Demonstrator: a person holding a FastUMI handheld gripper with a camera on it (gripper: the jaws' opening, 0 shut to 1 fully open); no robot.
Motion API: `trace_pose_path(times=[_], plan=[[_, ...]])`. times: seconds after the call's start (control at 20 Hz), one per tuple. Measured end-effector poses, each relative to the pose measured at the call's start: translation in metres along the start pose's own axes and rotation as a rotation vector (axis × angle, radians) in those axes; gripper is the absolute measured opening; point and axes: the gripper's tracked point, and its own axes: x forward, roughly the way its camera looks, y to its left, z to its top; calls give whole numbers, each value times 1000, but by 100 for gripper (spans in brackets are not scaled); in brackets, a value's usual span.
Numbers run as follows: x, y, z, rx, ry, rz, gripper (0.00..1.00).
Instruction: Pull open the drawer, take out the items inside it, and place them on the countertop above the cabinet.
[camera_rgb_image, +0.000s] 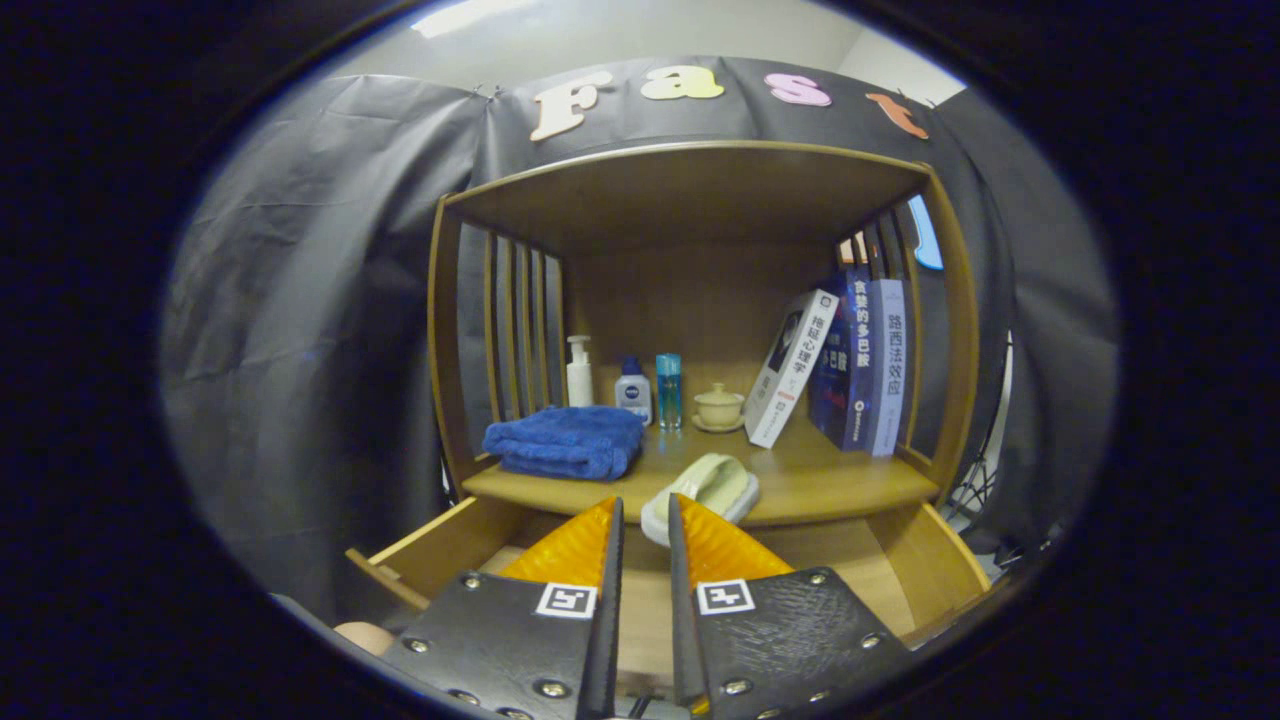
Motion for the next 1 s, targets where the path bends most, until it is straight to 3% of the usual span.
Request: trace_pose_path(times=[0.4, 0.75, 0.85, 1.0], plan=[[-66, -5, -39, 15, 52, -38, 22], [-89, 6, -80, -43, 101, -74, 23], [-88, 8, -91, -9, 111, -82, 36], [-87, 10, -108, 36, 134, -92, 40]])
